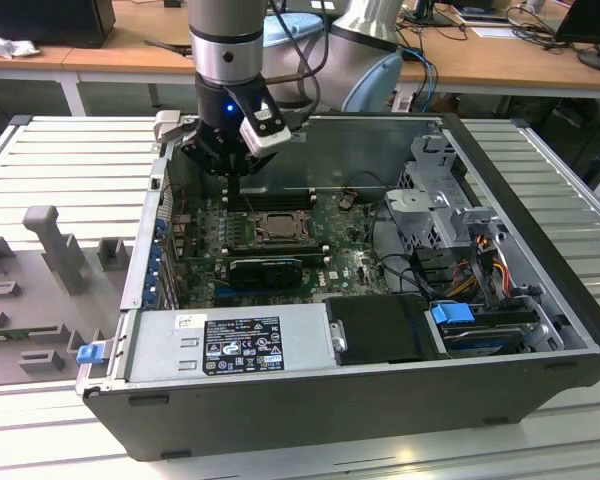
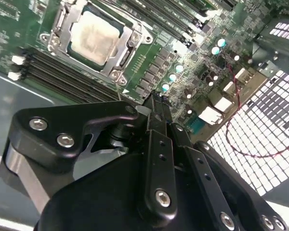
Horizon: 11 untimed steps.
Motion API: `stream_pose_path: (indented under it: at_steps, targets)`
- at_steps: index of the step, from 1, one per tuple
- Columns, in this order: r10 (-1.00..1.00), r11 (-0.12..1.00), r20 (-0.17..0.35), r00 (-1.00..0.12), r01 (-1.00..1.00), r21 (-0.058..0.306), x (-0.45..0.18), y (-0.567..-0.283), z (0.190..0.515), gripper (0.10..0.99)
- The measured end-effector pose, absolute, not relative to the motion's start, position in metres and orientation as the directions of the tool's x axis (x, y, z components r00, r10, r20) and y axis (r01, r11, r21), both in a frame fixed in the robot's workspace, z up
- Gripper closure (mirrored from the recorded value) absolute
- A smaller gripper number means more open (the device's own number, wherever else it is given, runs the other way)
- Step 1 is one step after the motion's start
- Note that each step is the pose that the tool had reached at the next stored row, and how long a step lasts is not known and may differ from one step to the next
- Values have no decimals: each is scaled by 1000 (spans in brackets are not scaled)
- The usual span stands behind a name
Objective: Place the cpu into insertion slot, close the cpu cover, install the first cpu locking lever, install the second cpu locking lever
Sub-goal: 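Install the first cpu locking lever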
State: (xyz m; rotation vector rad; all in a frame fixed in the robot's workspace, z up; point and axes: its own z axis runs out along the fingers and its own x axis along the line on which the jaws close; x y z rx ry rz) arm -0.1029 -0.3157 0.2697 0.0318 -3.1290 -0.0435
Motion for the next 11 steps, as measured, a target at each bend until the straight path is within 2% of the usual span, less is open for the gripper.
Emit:
stream_pose_path:
  at_steps: [11]
  targets:
    - [-21,999,12,-1000,-21,28,-109,-289,259,980]
